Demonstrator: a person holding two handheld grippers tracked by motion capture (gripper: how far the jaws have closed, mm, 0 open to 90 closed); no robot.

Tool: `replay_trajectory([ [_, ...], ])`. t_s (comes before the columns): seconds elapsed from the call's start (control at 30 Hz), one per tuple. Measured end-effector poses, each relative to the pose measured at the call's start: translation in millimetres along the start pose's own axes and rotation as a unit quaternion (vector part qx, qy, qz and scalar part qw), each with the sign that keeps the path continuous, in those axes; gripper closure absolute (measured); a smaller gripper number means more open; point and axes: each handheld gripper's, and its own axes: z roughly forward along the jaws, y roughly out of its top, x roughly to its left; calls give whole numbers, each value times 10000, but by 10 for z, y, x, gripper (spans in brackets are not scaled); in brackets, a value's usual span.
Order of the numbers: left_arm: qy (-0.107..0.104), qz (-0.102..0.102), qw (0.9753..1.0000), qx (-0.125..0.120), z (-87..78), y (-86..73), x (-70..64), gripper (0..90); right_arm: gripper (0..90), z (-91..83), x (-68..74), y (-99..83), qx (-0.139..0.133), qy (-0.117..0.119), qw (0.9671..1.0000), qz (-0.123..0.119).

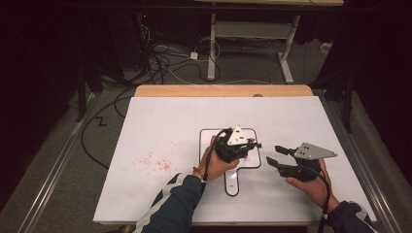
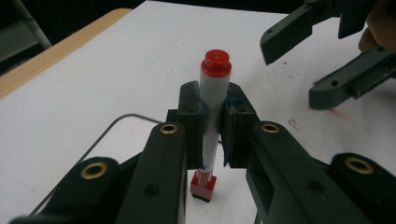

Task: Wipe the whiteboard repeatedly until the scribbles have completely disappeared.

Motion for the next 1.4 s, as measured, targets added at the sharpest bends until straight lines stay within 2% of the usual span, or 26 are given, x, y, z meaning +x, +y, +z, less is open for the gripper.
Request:
replay_trajectory([
  [0.13, 153, -57, 9998, -66, 87, 24, 54, 781, 464, 12, 15, -6, 24, 23, 10000, -19],
  [0.2, 135, -192, 9997, -95, 124, 37, 109, 781, 465, 13, 13, -6, 7, 39, 10000, -19],
  [0.27, 142, -213, 9996, -105, 172, 61, 131, 781, 465, 17, 10, -6, 2, 41, 10000, -18],
  [0.5, 93, -94, 9999, -1, 268, 143, 98, 781, 464, 20, 3, -11, -7, 73, 10000, 0],
  [0.7, 11, -309, 9993, 203, 57, 74, 174, 781, 464, 9, -6, -9, -12, 69, 10000, 35],
  [0.8, 28, -266, 9992, 302, -106, 0, 201, 781, 464, 7, -8, -4, -18, 75, 10000, 54],
  [0.87, 117, -257, 9990, 354, -212, -57, 233, 782, 464, 11, -11, -1, -18, 68, 10000, 71],
  [1.0, 284, -252, 9987, 335, -407, -190, 291, 782, 463, 14, -4, 10, -31, 79, 10000, 41],
  [1.07, 294, -418, 9985, 218, -447, -247, 339, 782, 464, 16, -1, 12, -24, 75, 10000, 40],
  [1.13, 294, -573, 9979, 75, -411, -262, 358, 782, 463, 19, -3, 11, -10, 71, 10000, 50],
  [1.4, 202, -336, 9991, -130, 24, -38, 151, 782, 464, 2, -37, 8, -61, 64, 9999, 75],
])
